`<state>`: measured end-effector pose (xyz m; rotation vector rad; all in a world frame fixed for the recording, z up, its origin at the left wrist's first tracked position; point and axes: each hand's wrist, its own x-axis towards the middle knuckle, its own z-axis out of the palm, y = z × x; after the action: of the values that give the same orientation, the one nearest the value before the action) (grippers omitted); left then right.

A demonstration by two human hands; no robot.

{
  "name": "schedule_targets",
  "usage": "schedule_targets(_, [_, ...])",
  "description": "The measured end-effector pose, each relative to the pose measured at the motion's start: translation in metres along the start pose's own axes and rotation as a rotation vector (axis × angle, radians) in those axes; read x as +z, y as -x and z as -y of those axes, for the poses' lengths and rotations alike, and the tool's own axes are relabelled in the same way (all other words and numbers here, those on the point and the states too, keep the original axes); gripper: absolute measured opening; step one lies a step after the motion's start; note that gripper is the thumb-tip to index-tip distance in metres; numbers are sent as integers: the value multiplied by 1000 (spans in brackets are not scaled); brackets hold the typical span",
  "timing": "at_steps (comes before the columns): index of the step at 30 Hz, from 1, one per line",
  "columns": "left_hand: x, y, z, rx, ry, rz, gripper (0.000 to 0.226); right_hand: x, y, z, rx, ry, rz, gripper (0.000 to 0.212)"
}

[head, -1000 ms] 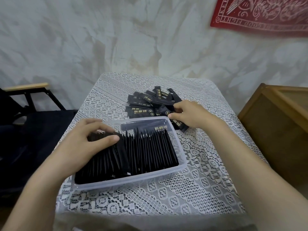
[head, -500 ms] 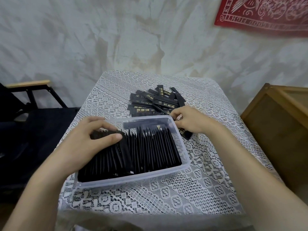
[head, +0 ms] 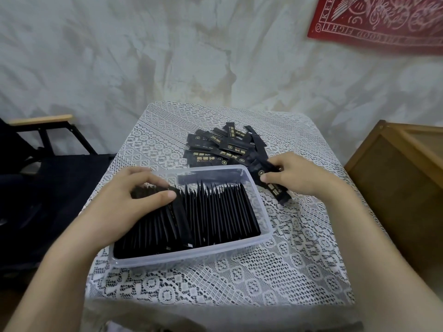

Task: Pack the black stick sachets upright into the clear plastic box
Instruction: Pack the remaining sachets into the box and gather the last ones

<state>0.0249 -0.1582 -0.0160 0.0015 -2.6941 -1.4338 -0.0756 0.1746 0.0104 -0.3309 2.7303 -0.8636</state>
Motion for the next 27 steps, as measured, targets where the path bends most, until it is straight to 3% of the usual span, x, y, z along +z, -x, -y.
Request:
schedule_targets(11, [2,1,-2,7,-30,-15,33,-9,34,10,63,-248,-104,15])
schedule_targets(17, [2,1,0,25,-51,-27,50,-9,66,54,-83,-344,-48,18])
schedule_targets(21, [3,3,-3,21,-29,-32,53,34,70,92,-159,-194,87,26])
schedule_targets(24, [3,4,-4,23,-20,-29,53,62,62,104,-132,2,19,33])
schedule_targets(27, [2,5,-5,29,-14,-27,50,69,61,112,-120,41,-21,38])
